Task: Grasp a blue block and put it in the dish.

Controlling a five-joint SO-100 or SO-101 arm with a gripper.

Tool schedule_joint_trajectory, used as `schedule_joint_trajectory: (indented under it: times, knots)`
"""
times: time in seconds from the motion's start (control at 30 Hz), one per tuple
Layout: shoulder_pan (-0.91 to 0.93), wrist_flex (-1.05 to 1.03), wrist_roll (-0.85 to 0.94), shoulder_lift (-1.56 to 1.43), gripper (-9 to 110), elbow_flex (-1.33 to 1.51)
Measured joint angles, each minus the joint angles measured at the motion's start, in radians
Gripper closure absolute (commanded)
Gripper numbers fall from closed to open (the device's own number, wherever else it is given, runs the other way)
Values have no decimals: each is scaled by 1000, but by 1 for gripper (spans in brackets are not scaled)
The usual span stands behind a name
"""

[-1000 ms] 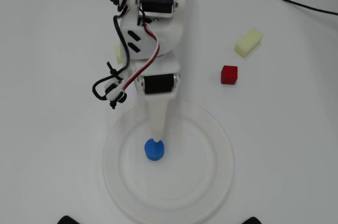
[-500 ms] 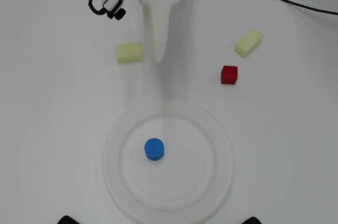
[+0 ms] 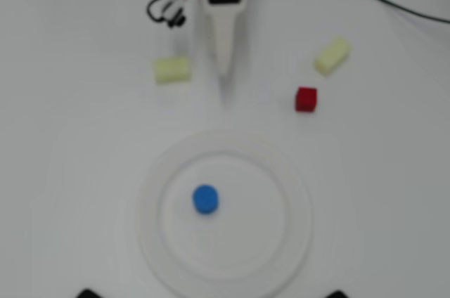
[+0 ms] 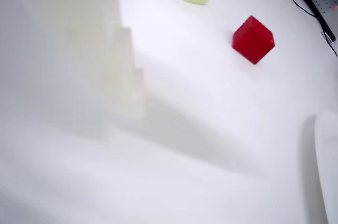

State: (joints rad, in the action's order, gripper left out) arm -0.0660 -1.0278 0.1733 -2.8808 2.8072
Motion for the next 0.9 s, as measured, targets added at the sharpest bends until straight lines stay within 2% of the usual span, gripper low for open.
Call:
schedule_joint_trajectory:
  times: [0.23,0.5,0.7,0.9]
  knots:
    - [-3,0,-35,-153,72,156]
    - [-11,-67,11,-371,88,258]
    - [-28,-176,54,-397,101,264]
    - [-34,-204,20,-397,101,265]
